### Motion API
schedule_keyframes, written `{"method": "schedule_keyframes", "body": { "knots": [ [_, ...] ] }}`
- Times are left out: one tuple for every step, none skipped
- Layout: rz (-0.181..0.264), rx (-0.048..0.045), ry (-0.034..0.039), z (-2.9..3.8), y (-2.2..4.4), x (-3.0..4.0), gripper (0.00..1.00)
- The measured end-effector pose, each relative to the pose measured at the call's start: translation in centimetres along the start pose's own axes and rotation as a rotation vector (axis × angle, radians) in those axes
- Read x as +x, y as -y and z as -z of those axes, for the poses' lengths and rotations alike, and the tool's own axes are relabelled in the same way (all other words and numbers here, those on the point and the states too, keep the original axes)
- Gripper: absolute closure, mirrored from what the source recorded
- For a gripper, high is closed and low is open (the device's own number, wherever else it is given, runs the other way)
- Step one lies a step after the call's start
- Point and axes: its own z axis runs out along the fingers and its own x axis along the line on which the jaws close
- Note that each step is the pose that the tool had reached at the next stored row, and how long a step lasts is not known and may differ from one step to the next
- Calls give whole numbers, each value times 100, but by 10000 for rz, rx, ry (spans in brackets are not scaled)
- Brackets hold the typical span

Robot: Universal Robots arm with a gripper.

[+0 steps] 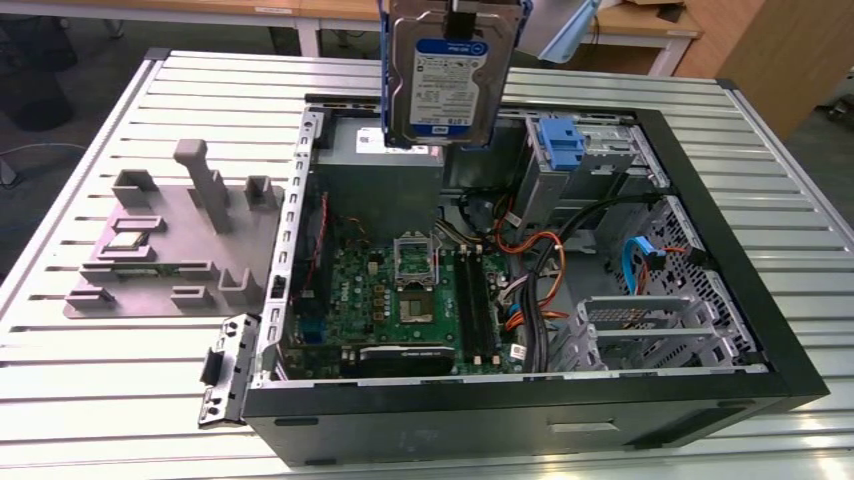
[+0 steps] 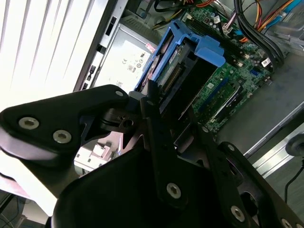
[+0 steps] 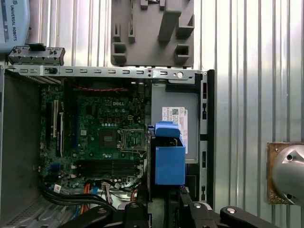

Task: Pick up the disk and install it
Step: 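Pick up the disk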

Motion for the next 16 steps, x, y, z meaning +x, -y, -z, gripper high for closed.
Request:
{"method": "schedule_keyframes", "body": {
  "knots": [
    [0,0,-1,1,0,11,65],
    [0,0,-1,2,0,23,65],
    [0,0,0,2,0,35,65],
    [0,0,0,3,0,46,65],
    [0,0,0,4,0,57,65],
    [0,0,0,4,0,69,65],
    [-1,0,0,5,0,80,65],
    [0,0,0,6,0,91,65],
    [0,1,1,6,0,101,65],
    [0,1,1,6,0,110,65],
    [0,0,0,7,0,118,65],
    [0,0,0,8,0,124,65],
    [0,0,0,8,0,128,65],
    [-1,1,1,8,0,128,65],
    [0,0,0,8,0,130,65],
    [0,0,0,8,0,131,65]
  ]
}}
